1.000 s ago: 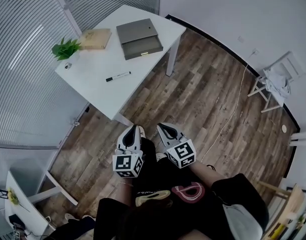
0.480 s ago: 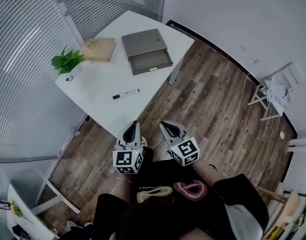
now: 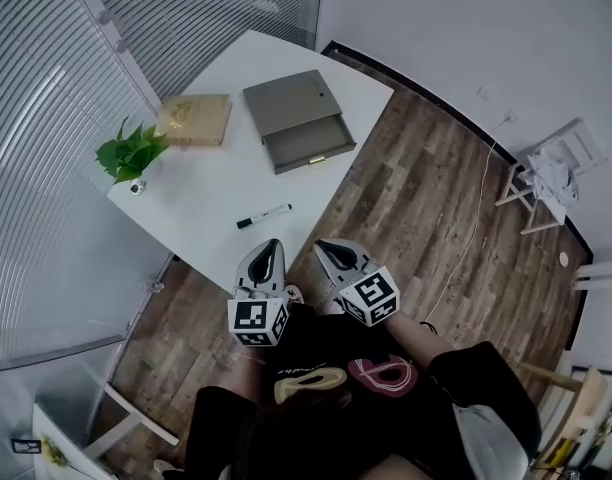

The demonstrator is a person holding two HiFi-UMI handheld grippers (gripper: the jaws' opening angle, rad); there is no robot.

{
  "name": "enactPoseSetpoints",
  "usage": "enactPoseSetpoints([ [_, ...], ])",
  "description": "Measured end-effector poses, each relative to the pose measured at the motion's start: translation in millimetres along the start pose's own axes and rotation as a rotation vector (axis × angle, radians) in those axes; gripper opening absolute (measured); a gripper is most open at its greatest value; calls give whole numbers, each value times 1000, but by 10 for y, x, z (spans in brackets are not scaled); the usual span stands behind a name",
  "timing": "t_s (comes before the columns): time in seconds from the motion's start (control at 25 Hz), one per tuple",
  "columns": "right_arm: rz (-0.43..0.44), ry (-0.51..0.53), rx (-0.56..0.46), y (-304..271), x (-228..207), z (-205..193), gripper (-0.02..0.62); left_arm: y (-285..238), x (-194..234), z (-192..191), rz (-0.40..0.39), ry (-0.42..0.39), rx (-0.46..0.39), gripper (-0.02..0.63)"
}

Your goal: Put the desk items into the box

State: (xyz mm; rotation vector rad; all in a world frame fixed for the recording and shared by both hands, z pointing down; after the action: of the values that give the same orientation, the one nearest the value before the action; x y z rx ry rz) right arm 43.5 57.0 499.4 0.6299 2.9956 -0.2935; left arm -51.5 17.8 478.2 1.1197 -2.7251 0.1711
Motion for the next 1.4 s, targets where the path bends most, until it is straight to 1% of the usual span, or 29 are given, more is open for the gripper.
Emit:
enactPoseSetpoints([
  [0.12,-6,-9,24,-135,-83,-14,14,-41,104,-47,-1,11,15,17],
  [0.24,9,-12,44,-213,-126,-11,20,-44,184,-62,18,18,24,17],
  [0.44,64,5,90,-369,-153,7,92,-57,270,-45,74,32,30,18],
  [0.48,80,9,103,-407,-165,2,115,-67,280,-47,86,33,32,18],
  [0.52,97,13,116,-451,-177,-3,137,-78,293,-47,100,32,33,18],
  [0.68,181,49,167,-631,-219,-17,156,-120,380,-39,175,34,30,17],
  [0.96,327,118,234,-986,-270,10,163,-155,561,29,307,46,11,18],
  [1.12,406,152,269,-1167,-219,0,173,-103,624,30,369,38,8,18],
  [1.2,452,183,302,-1248,-180,-49,183,-74,667,41,403,41,-2,17],
  [1.4,564,304,394,-1424,-71,-229,185,10,787,46,479,48,-21,18],
])
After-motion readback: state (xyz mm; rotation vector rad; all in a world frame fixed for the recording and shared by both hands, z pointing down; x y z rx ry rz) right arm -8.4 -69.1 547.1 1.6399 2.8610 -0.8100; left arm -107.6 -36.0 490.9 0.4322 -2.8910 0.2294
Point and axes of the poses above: the fingertips, and each gripper's own axes: y backward along the fingers, x to its left, z out of its top, the point moved 2 cm from there along y, backward along the fingers, and after that the axes turned 10 degrees about -x, right-handed, at the moved point
